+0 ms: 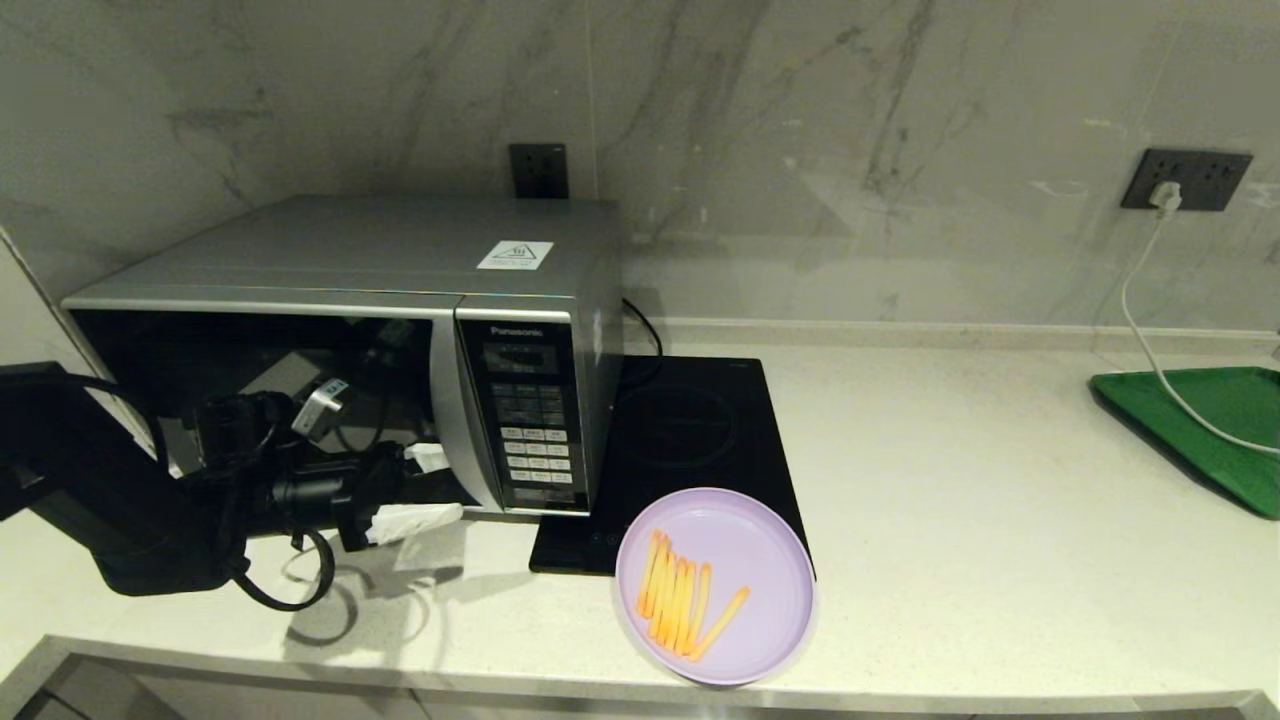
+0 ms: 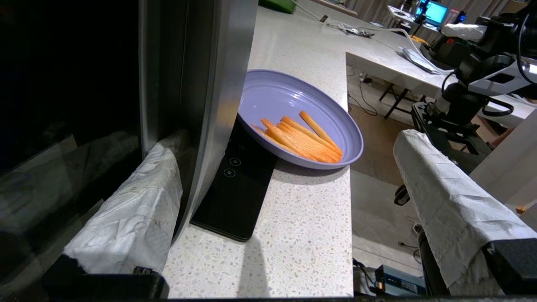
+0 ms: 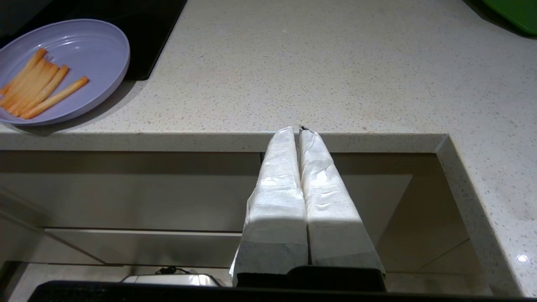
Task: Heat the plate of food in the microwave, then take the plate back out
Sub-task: Open the microwave oven
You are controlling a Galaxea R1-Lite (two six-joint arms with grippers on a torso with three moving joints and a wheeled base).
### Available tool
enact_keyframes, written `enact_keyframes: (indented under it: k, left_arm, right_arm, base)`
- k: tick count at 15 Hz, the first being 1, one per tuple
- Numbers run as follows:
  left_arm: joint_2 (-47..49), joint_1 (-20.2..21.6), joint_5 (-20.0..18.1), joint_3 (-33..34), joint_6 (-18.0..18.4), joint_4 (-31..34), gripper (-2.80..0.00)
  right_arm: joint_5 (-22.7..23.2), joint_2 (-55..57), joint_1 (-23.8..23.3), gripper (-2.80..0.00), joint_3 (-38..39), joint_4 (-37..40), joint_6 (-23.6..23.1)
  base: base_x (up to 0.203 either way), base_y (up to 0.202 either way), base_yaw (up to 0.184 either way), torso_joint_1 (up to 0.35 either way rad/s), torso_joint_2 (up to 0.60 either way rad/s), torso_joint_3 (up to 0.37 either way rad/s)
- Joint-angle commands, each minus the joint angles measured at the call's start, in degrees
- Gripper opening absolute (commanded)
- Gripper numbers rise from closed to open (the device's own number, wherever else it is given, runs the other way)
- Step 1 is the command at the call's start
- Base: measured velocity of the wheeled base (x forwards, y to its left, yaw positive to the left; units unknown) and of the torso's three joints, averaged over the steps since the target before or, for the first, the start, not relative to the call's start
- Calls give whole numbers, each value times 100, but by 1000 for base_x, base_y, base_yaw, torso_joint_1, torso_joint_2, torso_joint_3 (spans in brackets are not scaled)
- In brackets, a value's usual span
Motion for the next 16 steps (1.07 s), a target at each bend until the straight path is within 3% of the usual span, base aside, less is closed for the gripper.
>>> enact_keyframes:
  k: [1,9,10,13,16]
  left_arm:
    - [105,2,-37,-68,13,-37,0]
    - [72,57,-37,-81,-90,-55,0]
    - [-79,143,-37,3,-246,-41,0]
    - [-510,648,-37,583,-1204,-48,0]
    - [-419,943,-37,705,-1296,-72,0]
  right_arm:
    - [-5,0,1,-280,-1,7,2]
    - [-4,0,1,-280,-1,7,2]
    - [4,0,1,-280,-1,7,2]
    - [-2,0,1,-280,-1,7,2]
    - [0,0,1,-280,-1,7,2]
  base:
    - [0,0,0,0,0,0]
    - [0,0,0,0,0,0]
    - [0,0,0,0,0,0]
    - [0,0,0,0,0,0]
    - [0,0,0,0,0,0]
